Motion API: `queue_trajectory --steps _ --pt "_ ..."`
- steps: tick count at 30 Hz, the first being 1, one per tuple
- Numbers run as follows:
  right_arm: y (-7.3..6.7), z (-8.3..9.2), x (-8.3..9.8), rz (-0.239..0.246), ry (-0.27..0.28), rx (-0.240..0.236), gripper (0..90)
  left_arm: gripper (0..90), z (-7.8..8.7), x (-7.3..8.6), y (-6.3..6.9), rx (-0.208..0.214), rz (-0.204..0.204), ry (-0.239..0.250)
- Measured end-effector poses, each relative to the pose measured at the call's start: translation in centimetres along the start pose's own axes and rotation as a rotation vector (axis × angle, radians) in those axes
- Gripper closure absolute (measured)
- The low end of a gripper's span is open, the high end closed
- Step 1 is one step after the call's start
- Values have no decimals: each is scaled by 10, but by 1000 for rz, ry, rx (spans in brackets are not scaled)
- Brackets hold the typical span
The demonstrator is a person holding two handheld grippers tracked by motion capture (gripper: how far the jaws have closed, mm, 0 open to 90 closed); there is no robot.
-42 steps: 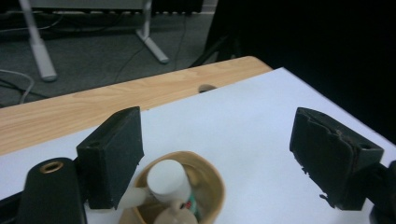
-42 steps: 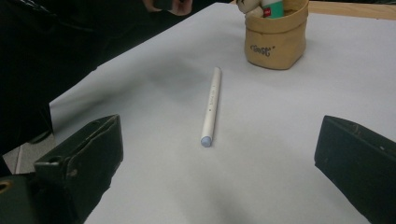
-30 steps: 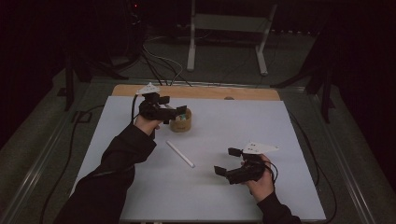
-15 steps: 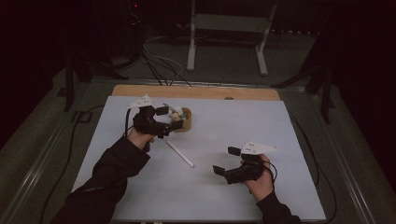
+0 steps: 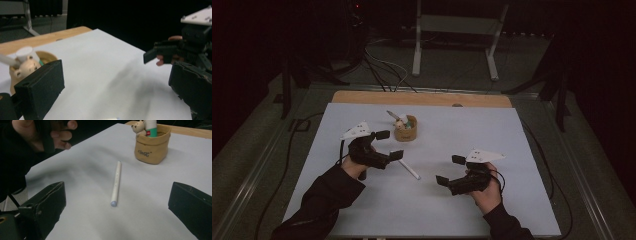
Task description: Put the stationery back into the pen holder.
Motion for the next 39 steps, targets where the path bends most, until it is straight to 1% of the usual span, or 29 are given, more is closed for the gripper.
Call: queue_trajectory --steps 1,6,10,14,15,16,18,21,22,24,26,27,28,29,30,32,33,34,35,37,38,39 --pt "-1 -1 -1 0 0 -3 10 7 2 2 2 7 -1 2" --pt "-4 -6 -4 3 -3 -15 10 7 9 14 10 17 -1 -7" --pt "-5 -12 -9 14 -8 -18 10 7 13 24 16 27 -1 -19" --pt "-5 -19 -16 13 -3 -20 10 7 16 35 17 21 10 -29" --pt "-5 -19 -16 13 -3 -20 10 7 16 35 17 21 10 -29" --pt "-5 -21 -17 14 -5 -18 10 7 17 41 17 17 4 -34" --pt "-6 -28 -19 24 -19 -15 10 7 18 45 17 21 14 -31" --pt "-7 -35 -19 50 -31 -11 10 7 20 51 16 10 12 -29" --pt "-8 -37 -20 58 -28 -17 10 7 21 53 15 5 15 -27" --pt "-8 -42 -20 65 -33 -15 10 7 23 55 12 -7 17 -23" --pt "-9 -47 -20 61 -40 -16 10 7 24 57 11 -23 8 -22" --pt "-9 -47 -20 61 -40 -16 10 7 24 57 11 -23 8 -22" --pt "-9 -49 -19 55 -53 -11 10 7 25 58 10 -29 5 -22" --pt "-8 -53 -18 55 -73 4 10 7 26 58 10 -32 2 -18" --pt "-9 -56 -17 57 -84 7 10 7 27 59 10 -32 4 -17" --pt "-8 -62 -16 53 -89 24 10 7 28 61 10 -40 -4 -23" --pt "-9 -65 -16 49 -91 13 10 7 28 61 10 -43 -8 -22" --pt "-10 -67 -15 50 -92 12 10 7 29 61 10 -45 -13 -20" --pt "-9 -70 -14 50 -103 26 10 7 29 62 11 -47 -19 -20" --pt "-9 -75 -12 42 -108 26 10 7 31 61 11 -46 -17 -17" --pt "-8 -78 -11 41 -116 36 10 7 31 61 11 -45 -11 -12" --pt "-8 -78 -11 41 -116 36 10 7 31 61 11 -45 -11 -12"
Point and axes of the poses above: each handheld gripper's, and its own axes: z roughly backward along the jaws, x roughly out of its underside, y roughly to its right, the point moved 10 cm from there along -z, roughly forward along the jaws, and after that the axes turned 6 degrees about -x, right-handed, at the moved point
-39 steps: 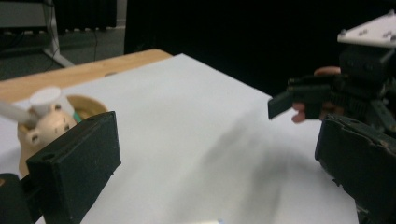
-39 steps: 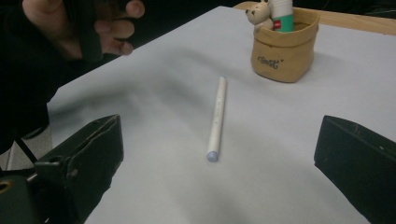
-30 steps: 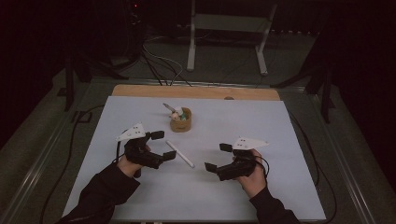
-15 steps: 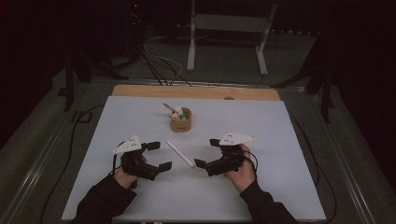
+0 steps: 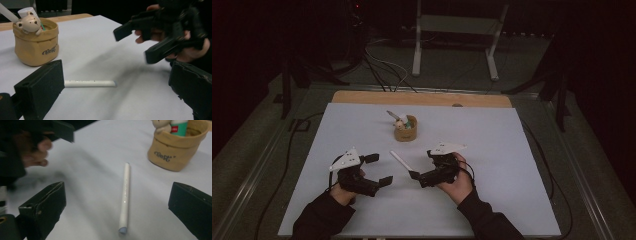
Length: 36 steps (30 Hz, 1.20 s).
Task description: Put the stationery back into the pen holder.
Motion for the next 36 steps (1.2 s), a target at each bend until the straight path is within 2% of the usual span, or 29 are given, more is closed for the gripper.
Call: queue_trajectory --steps 1,3,7,11,12,14,18,21,29,36 --pt "1 -2 1 0 -8 10 11 7 0 2 0 2 13 -2" --pt "2 -11 6 -7 -30 20 83 7 -1 3 -1 -2 19 -4" --pt "6 -18 11 -17 -66 45 161 7 -2 5 -3 -4 19 -9" --pt "9 -26 15 -30 -100 61 282 7 -3 7 -3 -5 20 -12" --pt "9 -26 15 -30 -100 61 282 7 -3 7 -3 -5 20 -12" --pt "10 -31 18 -28 -134 75 342 7 -3 7 -4 -8 20 -11" --pt "11 -38 20 -49 -147 86 428 7 -3 8 -5 -9 23 -16" --pt "12 -42 21 -33 -173 100 487 7 -3 8 -4 -9 26 -13" --pt "15 -53 25 -6 -225 132 589 7 -3 8 -4 -9 23 -15" --pt "16 -62 29 12 -270 163 624 7 -3 8 -4 -11 28 -16"
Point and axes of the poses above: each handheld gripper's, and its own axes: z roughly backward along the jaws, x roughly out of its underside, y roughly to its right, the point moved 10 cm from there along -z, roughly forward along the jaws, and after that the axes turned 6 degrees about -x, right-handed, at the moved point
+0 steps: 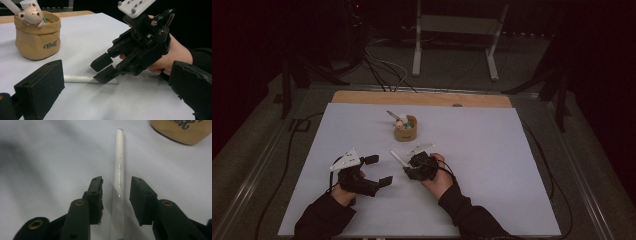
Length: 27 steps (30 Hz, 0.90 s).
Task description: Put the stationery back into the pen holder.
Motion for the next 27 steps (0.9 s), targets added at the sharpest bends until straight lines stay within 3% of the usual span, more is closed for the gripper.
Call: queue_trajectory --steps 4,17,22,27 --pt "3 -5 3 17 -32 45 647 7 0 0 0 3 -1 -1" --pt "2 -12 8 37 -102 71 771 7 -1 0 3 3 -7 -11" --pt "2 -12 8 16 -96 71 784 7 -2 1 4 6 -9 -15" --pt "7 -1 3 1 -52 71 784 7 -2 1 4 4 -12 -17"
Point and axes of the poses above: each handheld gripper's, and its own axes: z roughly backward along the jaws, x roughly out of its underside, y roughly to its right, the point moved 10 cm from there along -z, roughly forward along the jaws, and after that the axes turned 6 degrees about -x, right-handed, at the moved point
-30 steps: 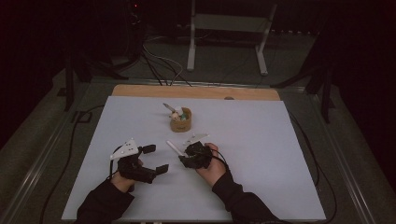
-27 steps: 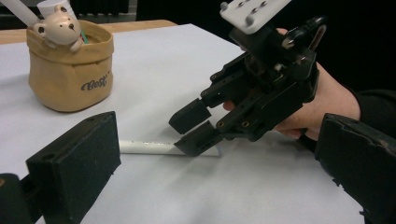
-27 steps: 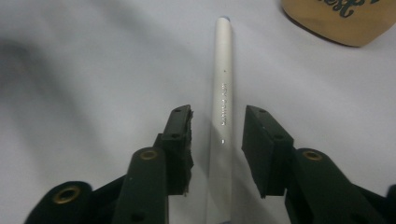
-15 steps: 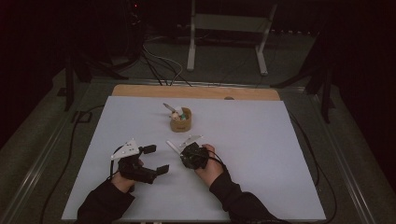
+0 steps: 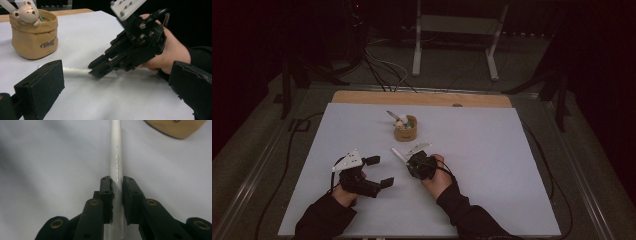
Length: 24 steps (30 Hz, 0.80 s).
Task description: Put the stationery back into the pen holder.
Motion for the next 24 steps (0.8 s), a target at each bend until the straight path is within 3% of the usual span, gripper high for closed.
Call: queue_trajectory --steps 6,19,24 --pt "1 15 6 13 24 1 784 7 -2 2 2 1 1 -19" --pt "12 48 24 -28 89 -24 783 7 -11 2 10 22 4 -51" --pt "15 60 29 -35 113 -26 783 7 -17 2 13 42 29 -70"
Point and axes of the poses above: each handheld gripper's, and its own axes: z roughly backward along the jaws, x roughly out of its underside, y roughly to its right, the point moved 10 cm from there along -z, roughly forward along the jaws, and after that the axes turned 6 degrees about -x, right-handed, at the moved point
